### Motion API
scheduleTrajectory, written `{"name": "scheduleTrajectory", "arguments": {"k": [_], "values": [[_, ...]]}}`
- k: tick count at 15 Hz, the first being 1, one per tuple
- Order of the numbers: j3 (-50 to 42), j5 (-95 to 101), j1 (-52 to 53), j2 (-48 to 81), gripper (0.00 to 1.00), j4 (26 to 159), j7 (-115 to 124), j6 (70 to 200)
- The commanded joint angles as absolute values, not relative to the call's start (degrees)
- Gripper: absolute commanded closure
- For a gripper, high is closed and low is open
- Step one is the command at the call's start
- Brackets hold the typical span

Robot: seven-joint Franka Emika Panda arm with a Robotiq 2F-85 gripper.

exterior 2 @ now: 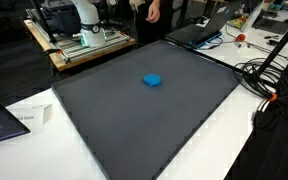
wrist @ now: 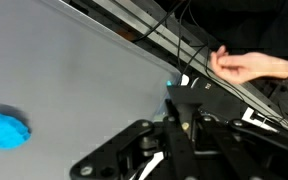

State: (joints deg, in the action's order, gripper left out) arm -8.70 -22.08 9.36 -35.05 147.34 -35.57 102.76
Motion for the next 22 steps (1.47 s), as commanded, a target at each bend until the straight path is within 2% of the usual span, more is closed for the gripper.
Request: {"name": "scheduleTrajectory", "arguments": {"k": [1, 9, 15, 16, 22], "values": [[-7.5, -21.8, 8.0, -34.8, 0.97, 145.4, -34.5, 104.2], [2.1, -15.1, 6.8, -24.7, 0.97, 139.5, -14.0, 118.3], [6.0, -4.3, 4.7, -14.6, 0.97, 131.4, 2.7, 114.5], [5.0, -6.9, 6.0, -18.4, 0.88, 135.6, -0.5, 117.9], [5.2, -5.5, 5.4, -14.6, 0.88, 132.3, 1.2, 116.0]]}}
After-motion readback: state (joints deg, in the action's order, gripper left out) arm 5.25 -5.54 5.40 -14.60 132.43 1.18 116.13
